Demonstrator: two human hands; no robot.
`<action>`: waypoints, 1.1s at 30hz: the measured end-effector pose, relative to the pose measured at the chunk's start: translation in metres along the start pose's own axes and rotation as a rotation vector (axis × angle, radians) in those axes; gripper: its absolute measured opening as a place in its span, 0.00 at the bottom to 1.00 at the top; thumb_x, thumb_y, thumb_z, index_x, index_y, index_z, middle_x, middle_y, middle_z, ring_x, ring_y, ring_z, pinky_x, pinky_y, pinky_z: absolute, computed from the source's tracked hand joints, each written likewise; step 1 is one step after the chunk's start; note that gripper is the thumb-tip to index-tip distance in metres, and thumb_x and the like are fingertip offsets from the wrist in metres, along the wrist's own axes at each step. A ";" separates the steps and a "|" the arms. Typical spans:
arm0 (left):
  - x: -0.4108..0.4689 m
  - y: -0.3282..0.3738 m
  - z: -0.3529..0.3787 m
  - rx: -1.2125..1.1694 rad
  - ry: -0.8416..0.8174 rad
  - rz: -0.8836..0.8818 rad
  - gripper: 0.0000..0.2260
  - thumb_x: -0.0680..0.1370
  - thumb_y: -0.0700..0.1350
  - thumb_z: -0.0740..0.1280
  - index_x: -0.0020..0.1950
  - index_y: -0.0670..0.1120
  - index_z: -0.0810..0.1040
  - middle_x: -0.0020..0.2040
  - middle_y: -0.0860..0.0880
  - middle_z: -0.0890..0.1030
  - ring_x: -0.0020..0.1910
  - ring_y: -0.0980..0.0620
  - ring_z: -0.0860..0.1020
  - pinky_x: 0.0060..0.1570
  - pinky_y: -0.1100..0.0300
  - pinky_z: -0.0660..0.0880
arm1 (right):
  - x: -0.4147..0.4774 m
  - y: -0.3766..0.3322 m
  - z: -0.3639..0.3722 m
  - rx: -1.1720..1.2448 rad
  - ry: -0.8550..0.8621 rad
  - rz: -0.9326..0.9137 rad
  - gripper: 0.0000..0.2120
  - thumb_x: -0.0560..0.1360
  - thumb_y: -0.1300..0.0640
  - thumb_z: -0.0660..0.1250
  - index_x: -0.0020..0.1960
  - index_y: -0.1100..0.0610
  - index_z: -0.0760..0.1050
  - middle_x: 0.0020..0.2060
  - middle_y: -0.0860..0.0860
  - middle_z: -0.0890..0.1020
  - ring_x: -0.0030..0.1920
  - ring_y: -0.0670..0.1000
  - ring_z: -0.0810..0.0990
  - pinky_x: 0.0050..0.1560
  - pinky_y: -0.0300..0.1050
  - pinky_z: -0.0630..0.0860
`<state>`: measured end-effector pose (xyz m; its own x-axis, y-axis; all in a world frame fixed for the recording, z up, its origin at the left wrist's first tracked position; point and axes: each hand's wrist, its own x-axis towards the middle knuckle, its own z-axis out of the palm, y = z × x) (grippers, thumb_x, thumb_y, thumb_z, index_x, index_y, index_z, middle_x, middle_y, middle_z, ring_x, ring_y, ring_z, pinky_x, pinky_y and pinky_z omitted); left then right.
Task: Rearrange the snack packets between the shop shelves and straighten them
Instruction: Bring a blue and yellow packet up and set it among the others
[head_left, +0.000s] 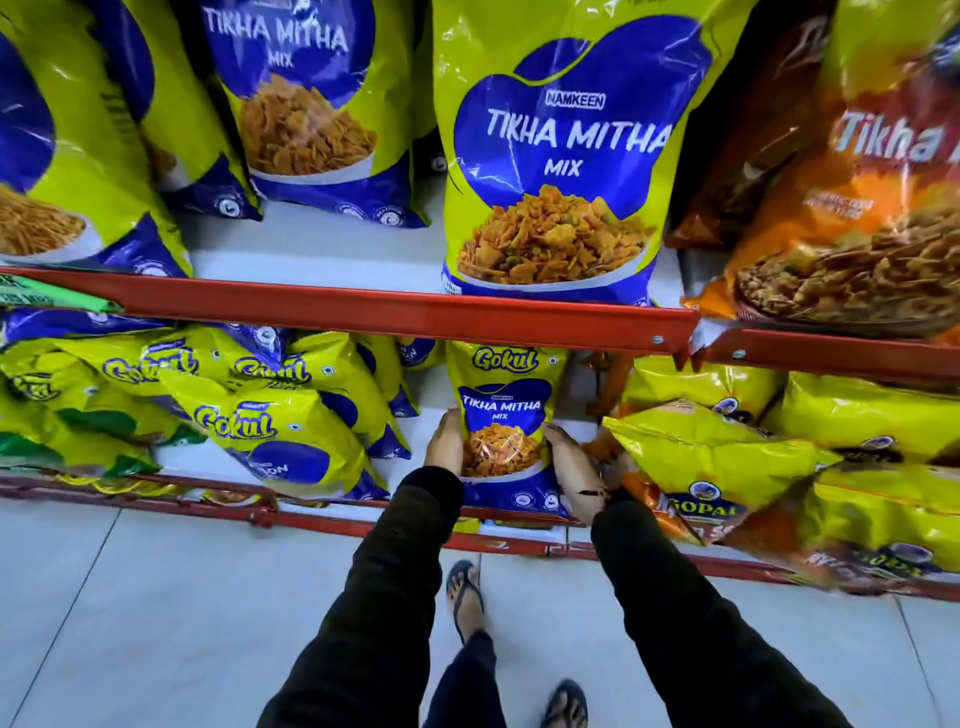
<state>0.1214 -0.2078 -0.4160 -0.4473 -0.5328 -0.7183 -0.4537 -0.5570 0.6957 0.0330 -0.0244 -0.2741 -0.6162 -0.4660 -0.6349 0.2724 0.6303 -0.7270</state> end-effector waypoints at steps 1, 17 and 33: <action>-0.022 0.011 0.002 -0.009 -0.021 -0.008 0.36 0.64 0.78 0.58 0.62 0.58 0.80 0.61 0.49 0.84 0.63 0.45 0.81 0.71 0.46 0.72 | 0.014 0.016 -0.001 0.049 0.014 -0.015 0.26 0.65 0.27 0.65 0.54 0.42 0.80 0.61 0.48 0.82 0.63 0.55 0.80 0.69 0.53 0.74; -0.266 0.019 -0.042 -0.040 0.289 0.359 0.28 0.75 0.64 0.52 0.63 0.48 0.78 0.67 0.41 0.79 0.67 0.41 0.75 0.73 0.43 0.67 | -0.148 -0.016 0.018 0.143 -0.193 -0.309 0.10 0.82 0.61 0.57 0.54 0.55 0.77 0.49 0.51 0.83 0.48 0.48 0.80 0.54 0.40 0.75; -0.381 0.192 -0.117 -0.104 0.494 0.898 0.33 0.74 0.68 0.52 0.66 0.48 0.78 0.69 0.44 0.79 0.70 0.43 0.74 0.75 0.43 0.66 | -0.225 -0.201 0.037 0.150 -0.241 -0.800 0.15 0.79 0.52 0.61 0.63 0.52 0.75 0.62 0.46 0.80 0.62 0.48 0.78 0.71 0.49 0.68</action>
<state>0.2950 -0.1863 -0.0095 -0.2112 -0.9692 0.1268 -0.0290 0.1358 0.9903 0.1447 -0.0691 0.0050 -0.4954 -0.8666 0.0593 -0.0733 -0.0264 -0.9970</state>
